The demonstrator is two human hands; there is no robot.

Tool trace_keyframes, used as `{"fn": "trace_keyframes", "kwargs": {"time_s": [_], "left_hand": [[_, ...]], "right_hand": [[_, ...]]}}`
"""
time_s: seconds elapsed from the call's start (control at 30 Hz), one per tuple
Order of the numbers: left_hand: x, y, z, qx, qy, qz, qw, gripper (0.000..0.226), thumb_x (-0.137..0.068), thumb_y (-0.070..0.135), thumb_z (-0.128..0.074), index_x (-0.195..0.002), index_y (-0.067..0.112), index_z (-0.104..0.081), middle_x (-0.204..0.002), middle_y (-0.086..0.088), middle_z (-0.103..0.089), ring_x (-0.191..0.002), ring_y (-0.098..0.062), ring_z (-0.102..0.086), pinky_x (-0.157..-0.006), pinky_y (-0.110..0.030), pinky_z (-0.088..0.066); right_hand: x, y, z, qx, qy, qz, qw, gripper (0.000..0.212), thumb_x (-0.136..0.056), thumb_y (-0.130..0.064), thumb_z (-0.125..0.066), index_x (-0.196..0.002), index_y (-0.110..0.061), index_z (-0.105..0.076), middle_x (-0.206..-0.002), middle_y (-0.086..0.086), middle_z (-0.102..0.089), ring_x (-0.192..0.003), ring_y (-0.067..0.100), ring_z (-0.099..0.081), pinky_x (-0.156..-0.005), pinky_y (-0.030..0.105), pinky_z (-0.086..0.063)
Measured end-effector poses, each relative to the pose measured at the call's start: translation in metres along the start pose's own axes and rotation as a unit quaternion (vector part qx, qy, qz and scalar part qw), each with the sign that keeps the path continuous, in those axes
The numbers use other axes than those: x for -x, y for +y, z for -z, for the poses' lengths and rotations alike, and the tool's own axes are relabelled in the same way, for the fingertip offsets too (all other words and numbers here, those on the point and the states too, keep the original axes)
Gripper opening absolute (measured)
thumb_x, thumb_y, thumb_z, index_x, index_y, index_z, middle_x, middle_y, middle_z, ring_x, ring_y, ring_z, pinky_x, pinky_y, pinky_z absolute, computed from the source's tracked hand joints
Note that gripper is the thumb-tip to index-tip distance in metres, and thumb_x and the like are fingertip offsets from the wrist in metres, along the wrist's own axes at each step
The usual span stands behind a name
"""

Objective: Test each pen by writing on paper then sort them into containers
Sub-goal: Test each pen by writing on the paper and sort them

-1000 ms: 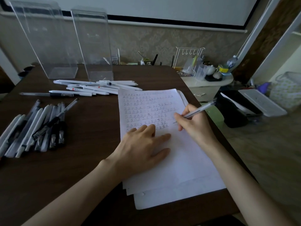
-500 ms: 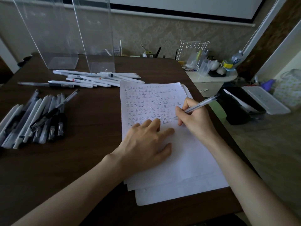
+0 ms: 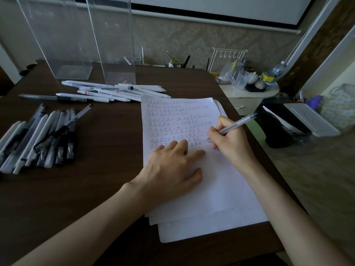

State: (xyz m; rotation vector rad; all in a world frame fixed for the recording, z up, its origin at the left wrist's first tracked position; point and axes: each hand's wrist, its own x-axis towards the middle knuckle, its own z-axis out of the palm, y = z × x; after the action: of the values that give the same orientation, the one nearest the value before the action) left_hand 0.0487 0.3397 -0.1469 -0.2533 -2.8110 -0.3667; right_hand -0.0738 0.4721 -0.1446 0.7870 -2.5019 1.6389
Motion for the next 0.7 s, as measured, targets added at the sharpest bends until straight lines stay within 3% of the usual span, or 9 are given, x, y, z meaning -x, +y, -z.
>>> {"fn": "trace_keyframes", "kwargs": {"time_s": [0.1, 0.2, 0.5, 0.63, 0.7], "left_hand": [[-0.0002, 0.0004, 0.0007, 0.003, -0.004, 0.000, 1.000, 0.051, -0.084, 0.048, -0.032, -0.118, 0.023, -0.060, -0.079, -0.003, -0.049, -0.068, -0.022, -0.052, -0.058, -0.029, -0.037], [0.0003, 0.0002, 0.0015, 0.004, -0.008, 0.000, 1.000, 0.051, -0.084, 0.049, -0.031, -0.119, 0.024, -0.060, -0.080, -0.003, -0.049, -0.069, -0.022, -0.051, -0.058, -0.029, -0.037], [0.0020, -0.0022, -0.0012, -0.001, 0.003, -0.010, 1.000, 0.050, -0.084, 0.048, -0.032, -0.119, 0.023, -0.058, -0.080, -0.004, -0.048, -0.068, -0.022, -0.051, -0.059, -0.032, -0.042], [0.0029, -0.0031, -0.0005, 0.026, -0.001, 0.009, 1.000, 0.054, -0.082, 0.035, -0.025, -0.130, 0.017, -0.042, -0.096, -0.005, -0.052, -0.087, -0.023, -0.052, -0.075, -0.038, -0.045], [0.0025, -0.0057, -0.0019, 0.085, 0.017, 0.025, 0.996, 0.051, -0.085, 0.019, -0.026, -0.134, 0.010, -0.033, -0.109, -0.005, -0.050, -0.104, -0.023, -0.050, -0.090, -0.032, -0.040]], "right_hand": [[-0.0006, 0.0008, 0.0005, -0.009, -0.001, 0.002, 1.000, 0.034, -0.087, 0.002, -0.055, -0.063, -0.007, -0.034, -0.056, 0.027, -0.043, -0.040, 0.002, -0.042, -0.047, 0.015, -0.037], [-0.0004, 0.0022, 0.0004, -0.009, -0.008, -0.002, 1.000, 0.033, -0.088, 0.000, -0.056, -0.063, -0.006, -0.036, -0.051, 0.017, -0.046, -0.041, 0.003, -0.044, -0.050, 0.019, -0.039], [0.0013, 0.0018, -0.0001, 0.006, -0.018, -0.013, 1.000, 0.033, -0.087, -0.003, -0.057, -0.063, -0.004, -0.034, -0.048, 0.010, -0.044, -0.042, 0.009, -0.044, -0.049, 0.024, -0.035], [0.0010, 0.0014, 0.0009, 0.012, 0.014, -0.022, 1.000, 0.031, -0.083, -0.001, -0.056, -0.064, -0.003, -0.031, -0.053, 0.013, -0.035, -0.047, 0.017, -0.036, -0.047, 0.027, -0.028], [0.0013, 0.0003, 0.0019, -0.005, 0.014, -0.022, 1.000, 0.032, -0.086, -0.003, -0.057, -0.064, -0.002, -0.034, -0.050, 0.011, -0.040, -0.044, 0.012, -0.038, -0.048, 0.026, -0.032]]}}
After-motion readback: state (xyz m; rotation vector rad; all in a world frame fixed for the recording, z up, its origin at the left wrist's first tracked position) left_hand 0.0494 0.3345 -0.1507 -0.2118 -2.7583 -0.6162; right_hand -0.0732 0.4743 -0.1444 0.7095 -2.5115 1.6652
